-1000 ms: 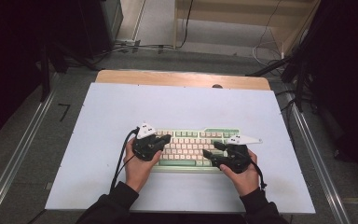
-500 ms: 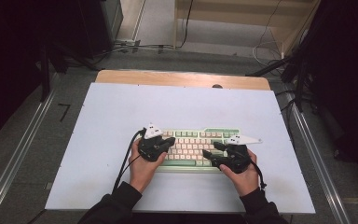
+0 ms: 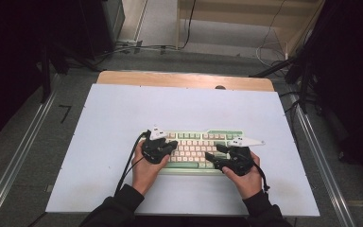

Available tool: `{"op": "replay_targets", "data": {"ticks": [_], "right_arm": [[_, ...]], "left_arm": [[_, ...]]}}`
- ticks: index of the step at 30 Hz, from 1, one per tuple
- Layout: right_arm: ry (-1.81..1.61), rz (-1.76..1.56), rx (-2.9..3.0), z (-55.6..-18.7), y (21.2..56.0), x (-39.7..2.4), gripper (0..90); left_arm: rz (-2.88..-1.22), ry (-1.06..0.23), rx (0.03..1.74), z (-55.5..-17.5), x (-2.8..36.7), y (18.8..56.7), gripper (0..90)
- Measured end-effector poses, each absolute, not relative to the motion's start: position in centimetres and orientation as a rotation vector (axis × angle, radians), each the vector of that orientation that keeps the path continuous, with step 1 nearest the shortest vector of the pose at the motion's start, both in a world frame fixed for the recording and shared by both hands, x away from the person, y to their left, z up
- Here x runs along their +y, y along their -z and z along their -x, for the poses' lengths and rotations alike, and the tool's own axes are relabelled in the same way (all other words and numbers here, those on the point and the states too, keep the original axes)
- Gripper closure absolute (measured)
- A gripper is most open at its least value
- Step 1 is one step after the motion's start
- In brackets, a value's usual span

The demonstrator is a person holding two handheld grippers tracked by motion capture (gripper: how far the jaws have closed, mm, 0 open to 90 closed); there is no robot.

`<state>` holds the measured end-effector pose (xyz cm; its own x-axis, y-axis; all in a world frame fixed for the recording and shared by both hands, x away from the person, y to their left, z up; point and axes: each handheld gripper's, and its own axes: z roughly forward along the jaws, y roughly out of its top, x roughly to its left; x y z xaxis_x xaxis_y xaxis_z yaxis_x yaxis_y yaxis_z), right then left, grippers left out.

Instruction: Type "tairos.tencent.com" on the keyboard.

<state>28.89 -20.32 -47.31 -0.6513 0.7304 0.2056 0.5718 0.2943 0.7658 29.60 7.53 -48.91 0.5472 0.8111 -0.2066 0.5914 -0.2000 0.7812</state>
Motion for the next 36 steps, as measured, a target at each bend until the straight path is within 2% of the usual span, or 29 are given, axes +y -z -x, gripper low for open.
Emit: {"op": "replay_targets", "data": {"ticks": [36], "right_arm": [[-1.278, -1.206, 2.382, -28.88, 47.4, -20.19, 37.4]], "left_arm": [[-1.914, -0.297, 1.147, -29.68, 7.34, 49.1, 90.0]]}}
